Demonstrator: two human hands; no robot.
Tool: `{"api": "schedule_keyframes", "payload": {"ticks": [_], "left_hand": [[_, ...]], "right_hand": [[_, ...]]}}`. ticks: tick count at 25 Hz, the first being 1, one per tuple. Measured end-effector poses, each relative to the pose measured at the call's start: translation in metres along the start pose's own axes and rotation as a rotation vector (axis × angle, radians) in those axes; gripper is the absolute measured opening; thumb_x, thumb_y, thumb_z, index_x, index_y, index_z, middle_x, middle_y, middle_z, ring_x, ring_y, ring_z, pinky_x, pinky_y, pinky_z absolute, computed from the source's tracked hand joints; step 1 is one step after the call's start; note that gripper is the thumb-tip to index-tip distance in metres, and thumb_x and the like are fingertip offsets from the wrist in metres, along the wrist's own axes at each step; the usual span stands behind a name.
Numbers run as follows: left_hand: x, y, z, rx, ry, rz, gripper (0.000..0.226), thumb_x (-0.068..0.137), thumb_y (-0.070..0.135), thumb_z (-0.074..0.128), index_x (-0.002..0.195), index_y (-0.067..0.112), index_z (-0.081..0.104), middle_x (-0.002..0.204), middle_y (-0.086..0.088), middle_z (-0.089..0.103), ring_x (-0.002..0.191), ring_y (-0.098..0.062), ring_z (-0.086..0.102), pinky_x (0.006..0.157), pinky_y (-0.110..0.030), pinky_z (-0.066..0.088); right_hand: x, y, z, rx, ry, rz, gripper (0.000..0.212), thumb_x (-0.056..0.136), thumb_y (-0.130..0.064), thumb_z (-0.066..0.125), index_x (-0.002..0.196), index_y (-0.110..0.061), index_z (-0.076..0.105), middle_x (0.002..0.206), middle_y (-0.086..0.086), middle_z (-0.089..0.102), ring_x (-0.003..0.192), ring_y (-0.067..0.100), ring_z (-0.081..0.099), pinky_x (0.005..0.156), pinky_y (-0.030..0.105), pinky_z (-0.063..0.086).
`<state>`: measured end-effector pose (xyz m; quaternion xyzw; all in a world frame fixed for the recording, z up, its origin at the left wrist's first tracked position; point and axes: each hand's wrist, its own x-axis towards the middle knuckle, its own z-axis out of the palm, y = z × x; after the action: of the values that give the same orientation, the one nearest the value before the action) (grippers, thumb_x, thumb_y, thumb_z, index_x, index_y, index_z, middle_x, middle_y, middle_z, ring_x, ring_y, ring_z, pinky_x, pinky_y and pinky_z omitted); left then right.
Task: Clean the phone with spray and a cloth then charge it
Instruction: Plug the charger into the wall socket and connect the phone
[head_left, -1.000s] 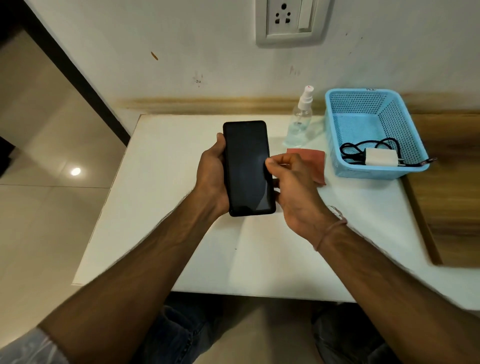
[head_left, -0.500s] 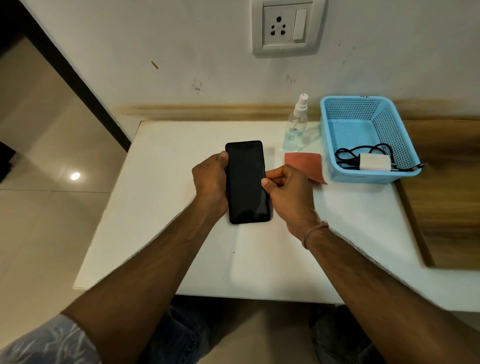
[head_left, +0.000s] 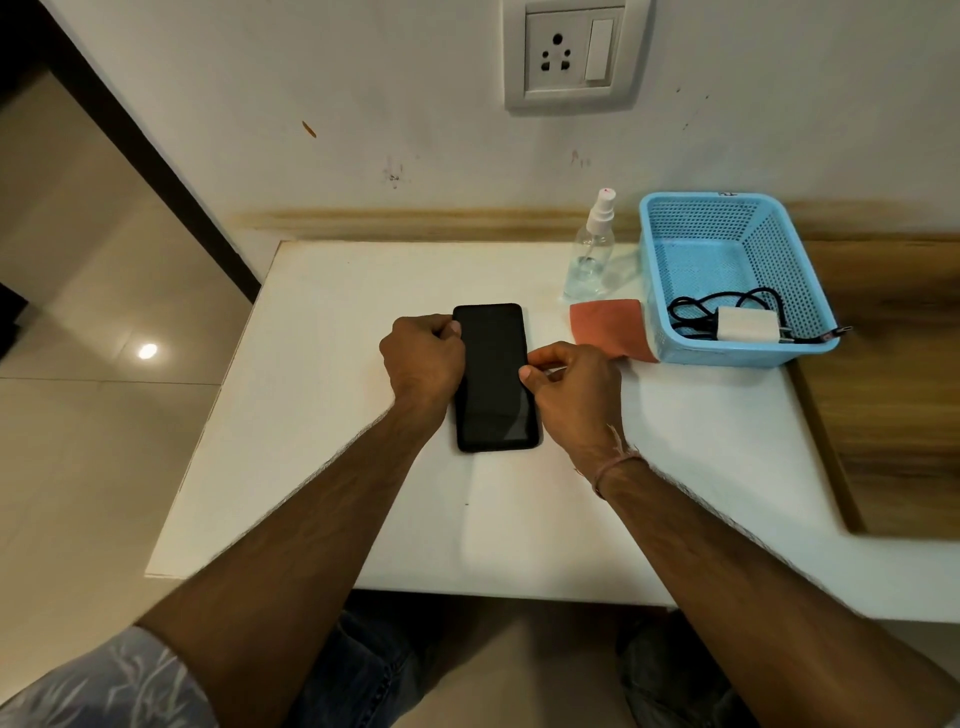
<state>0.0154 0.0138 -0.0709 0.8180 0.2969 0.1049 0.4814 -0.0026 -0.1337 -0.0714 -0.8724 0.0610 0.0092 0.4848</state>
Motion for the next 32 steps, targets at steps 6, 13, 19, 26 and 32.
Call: {"api": "schedule_keyframes", "payload": {"ticks": [6,13,19,26,32], "left_hand": [[0.0,0.0,0.002,-0.013,0.041,0.018,0.012,0.09,0.009,0.067,0.091,0.007,0.079,0.073,0.008,0.063,0.069,-0.01,0.059,0.058,-0.004,0.038],[-0.001,0.001,0.004,-0.033,0.055,0.012,0.013,0.089,0.012,0.071,0.098,0.007,0.078,0.082,0.003,0.068,0.075,-0.012,0.064,0.071,-0.015,0.046],[-0.005,0.0,0.0,-0.073,0.043,0.019,0.018,0.089,0.017,0.072,0.104,0.006,0.076,0.076,0.012,0.065,0.088,-0.018,0.069,0.073,-0.013,0.043],[-0.06,0.038,-0.001,-0.041,-0.042,0.26,0.035,0.089,0.024,0.07,0.123,0.016,0.069,0.112,0.001,0.07,0.095,-0.013,0.066,0.094,-0.023,0.049],[-0.085,0.139,0.065,0.114,-0.611,0.611,0.033,0.087,0.022,0.073,0.119,0.014,0.072,0.113,0.002,0.073,0.089,-0.006,0.068,0.083,-0.017,0.05]], "right_hand": [[-0.002,-0.001,0.0,-0.026,0.006,-0.017,0.02,0.085,-0.018,0.072,0.103,-0.009,0.071,0.102,0.007,0.07,0.088,0.019,0.064,0.087,0.033,0.055],[-0.004,0.002,-0.001,-0.067,-0.046,-0.035,0.026,0.089,-0.02,0.068,0.111,-0.007,0.068,0.113,0.007,0.062,0.099,0.023,0.063,0.093,0.037,0.053],[-0.013,0.009,-0.015,-0.034,-0.114,-0.078,0.031,0.089,-0.022,0.068,0.118,-0.011,0.064,0.118,0.004,0.063,0.094,0.013,0.062,0.084,0.019,0.049],[-0.01,0.005,-0.087,0.069,0.003,-0.193,0.02,0.083,-0.016,0.073,0.102,-0.022,0.07,0.094,-0.011,0.068,0.079,0.001,0.064,0.073,0.01,0.049],[0.055,0.008,-0.2,-0.212,0.162,-0.145,0.021,0.082,-0.009,0.067,0.101,-0.019,0.07,0.099,-0.001,0.072,0.084,0.014,0.068,0.078,0.022,0.05]]}}
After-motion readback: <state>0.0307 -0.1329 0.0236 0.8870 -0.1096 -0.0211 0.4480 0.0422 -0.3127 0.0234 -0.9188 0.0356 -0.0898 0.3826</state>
